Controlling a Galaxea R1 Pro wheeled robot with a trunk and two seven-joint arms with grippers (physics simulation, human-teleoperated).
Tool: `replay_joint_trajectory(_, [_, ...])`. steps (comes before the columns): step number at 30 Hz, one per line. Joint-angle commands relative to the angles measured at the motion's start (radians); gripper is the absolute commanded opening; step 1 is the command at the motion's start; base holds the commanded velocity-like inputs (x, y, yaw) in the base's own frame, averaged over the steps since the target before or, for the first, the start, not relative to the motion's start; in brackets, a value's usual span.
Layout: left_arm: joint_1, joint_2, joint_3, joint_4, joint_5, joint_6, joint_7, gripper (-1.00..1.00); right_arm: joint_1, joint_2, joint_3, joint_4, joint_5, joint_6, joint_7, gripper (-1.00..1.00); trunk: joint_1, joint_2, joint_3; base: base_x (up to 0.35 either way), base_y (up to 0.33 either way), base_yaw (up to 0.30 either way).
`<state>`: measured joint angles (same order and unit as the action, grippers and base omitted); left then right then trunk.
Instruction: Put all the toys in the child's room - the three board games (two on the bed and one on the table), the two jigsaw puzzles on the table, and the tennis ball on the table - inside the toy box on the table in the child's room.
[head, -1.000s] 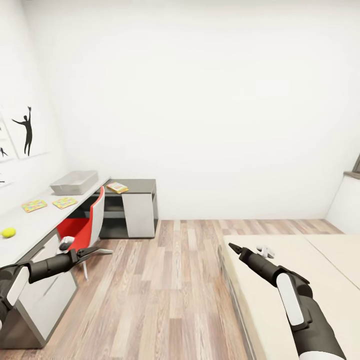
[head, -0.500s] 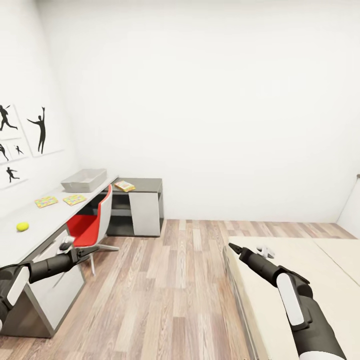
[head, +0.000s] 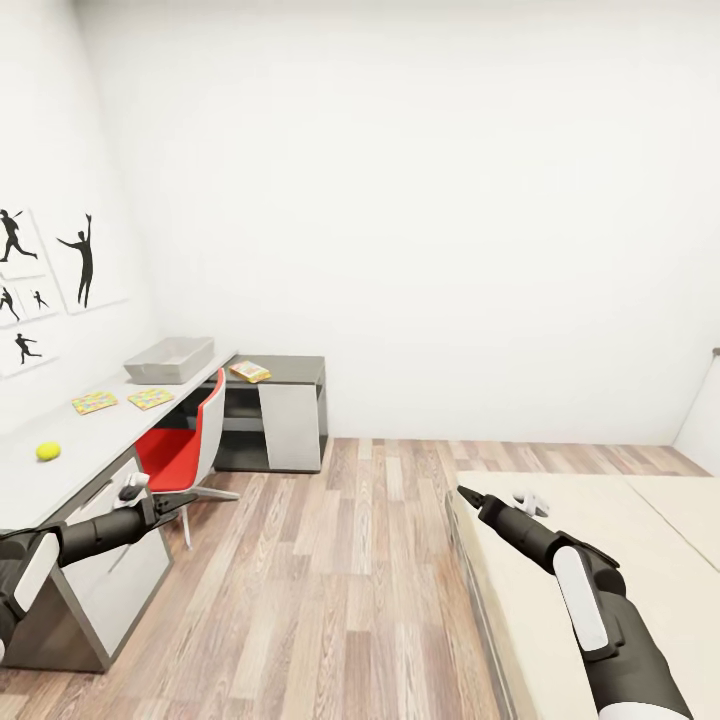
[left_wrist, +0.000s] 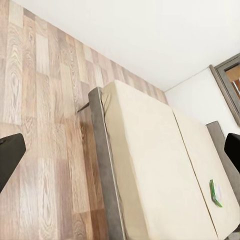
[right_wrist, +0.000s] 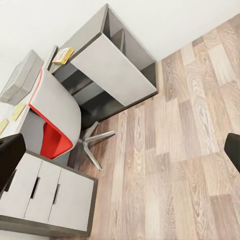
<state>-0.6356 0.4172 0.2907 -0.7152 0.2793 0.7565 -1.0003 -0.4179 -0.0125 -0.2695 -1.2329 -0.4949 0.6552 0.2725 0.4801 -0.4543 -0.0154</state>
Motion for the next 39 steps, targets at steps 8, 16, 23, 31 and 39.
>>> replay_joint_trajectory(8, [-0.001,0.0,0.001,0.0,0.003,0.006,-0.001,1.0,-0.001,0.0,-0.002,0.0,-0.001,0.006,0.004,1.0,0.001,-0.002,-0.002,-0.031,-0.009,-0.001])
replay_joint_trajectory(16, [-0.001,0.0,0.001,0.0,0.003,0.006,-0.001,1.0,-0.001,0.0,-0.002,0.0,-0.001,0.006,0.004,1.0,0.001,-0.002,0.002,-0.026,-0.034,-0.119])
replay_joint_trajectory(23, [-0.001,0.0,0.001,0.0,0.003,0.006,-0.001,1.0,-0.001,0.0,-0.002,0.0,-0.001,0.006,0.005,1.0,0.001,-0.002,0.002,-0.002,-0.003,-0.031])
replay_joint_trajectory(31, [0.0,0.0,0.001,0.0,0.003,0.006,-0.001,1.0,-0.001,0.002,-0.002,0.0,0.0,0.006,0.005,1.0,0.001,-0.002,0.002,0.0,-0.006,-0.003])
replay_joint_trajectory(39, [-0.001,0.0,0.001,0.0,0.003,0.006,0.0,1.0,-0.001,0.002,-0.002,0.0,-0.001,0.006,0.005,1.0,0.001,-0.002,0.002,0.0,-0.18,0.0])
